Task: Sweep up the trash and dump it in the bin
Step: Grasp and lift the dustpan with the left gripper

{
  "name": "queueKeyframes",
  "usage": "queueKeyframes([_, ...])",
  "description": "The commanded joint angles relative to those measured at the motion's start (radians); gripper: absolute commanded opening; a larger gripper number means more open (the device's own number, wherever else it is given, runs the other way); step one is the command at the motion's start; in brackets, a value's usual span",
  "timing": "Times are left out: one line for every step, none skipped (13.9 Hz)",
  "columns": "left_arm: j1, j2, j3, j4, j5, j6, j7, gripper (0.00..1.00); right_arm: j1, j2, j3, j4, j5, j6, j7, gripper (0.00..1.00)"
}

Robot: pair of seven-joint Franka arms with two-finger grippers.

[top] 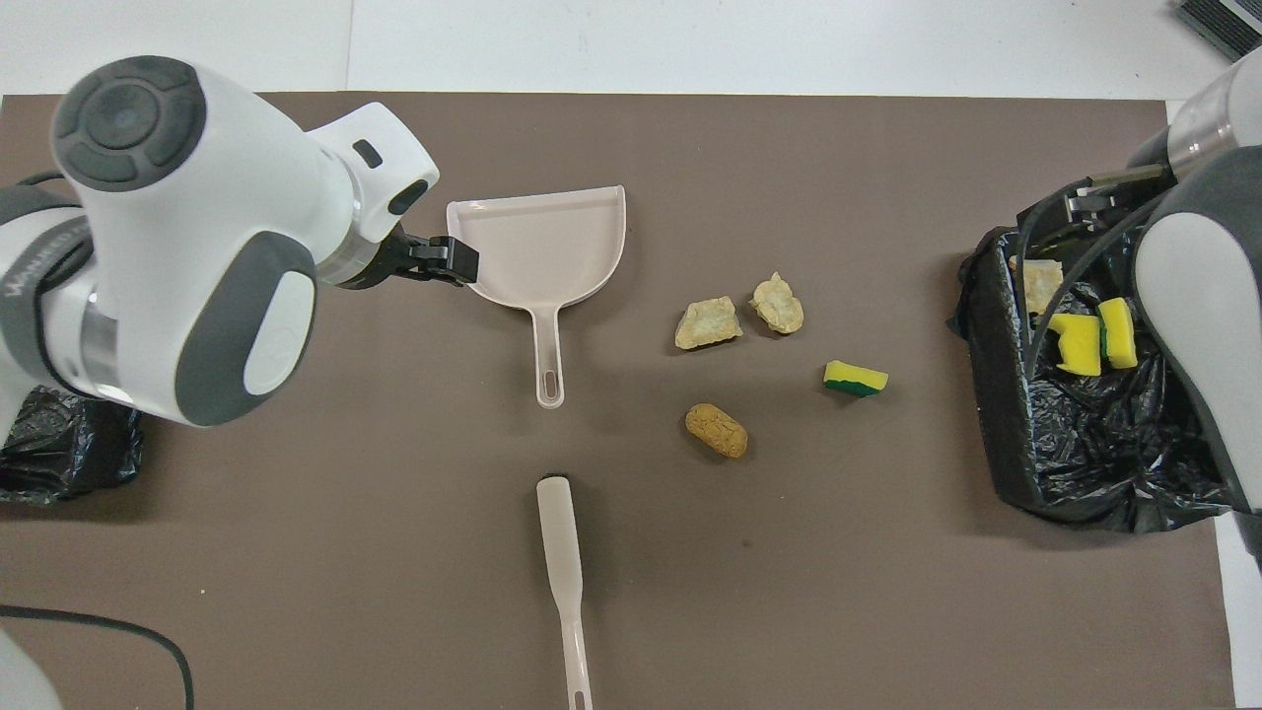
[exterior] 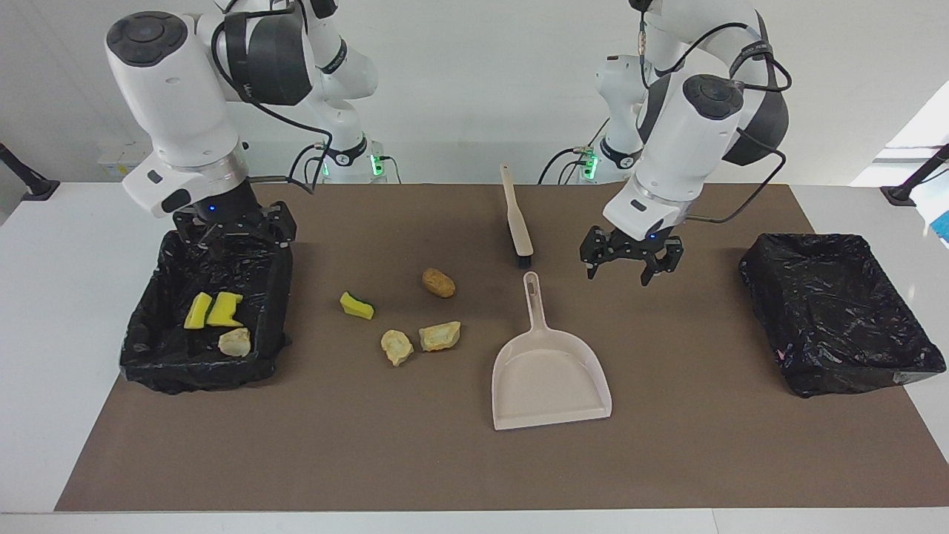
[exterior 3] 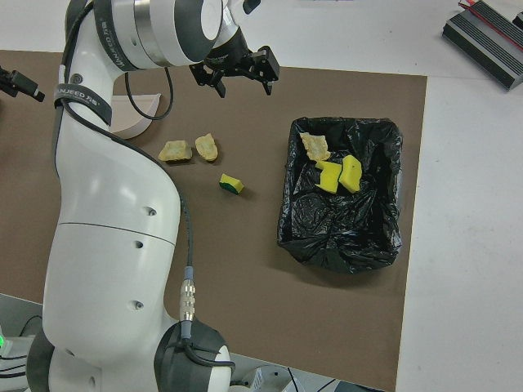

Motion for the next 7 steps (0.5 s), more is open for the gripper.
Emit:
queueKeyframes([-0.082,0.08,0.014,-0.006,0.052,0.099,-0.121,1.0,-0.043,-0.036,0.009,-0.023,0.062,-0.038,-0.015,1.0])
queueKeyframes([-0.095,0.091,0.014,-0.019,0.052,0.107,-0.124,1.0,-0.06,-0.041,0.007,-0.023,0.094,-0.043,-0.004,1.0])
queueKeyframes([-0.111,0.096,0.014,-0.043,0.052,0.122,-0.126,1.0,-0.089,-0.045,0.01,-0.023,0.098,-0.052,0.007,1.0])
queueKeyframes([-0.121,0.096,0.014,-0.077,0.052,0.143,-0.126,1.0,-0.1,-0.05,0.01,-0.027,0.096,-0.054,0.011,1.0])
queueKeyframes([-0.141,0.094,0.014,-0.129,0.052,0.192,-0.126,1.0,-0.095,-0.058,0.003,-0.029,0.096,-0.054,0.01,1.0])
queueKeyframes([-0.146,0.094,0.014,-0.163,0.052,0.229,-0.127,1.0,-0.084,-0.075,-0.003,-0.044,0.083,-0.061,0.008,1.0])
queueKeyframes([-0.154,0.094,0.014,-0.189,0.05,0.249,-0.127,1.0,-0.066,-0.1,-0.011,-0.079,0.081,-0.075,0.01,1.0])
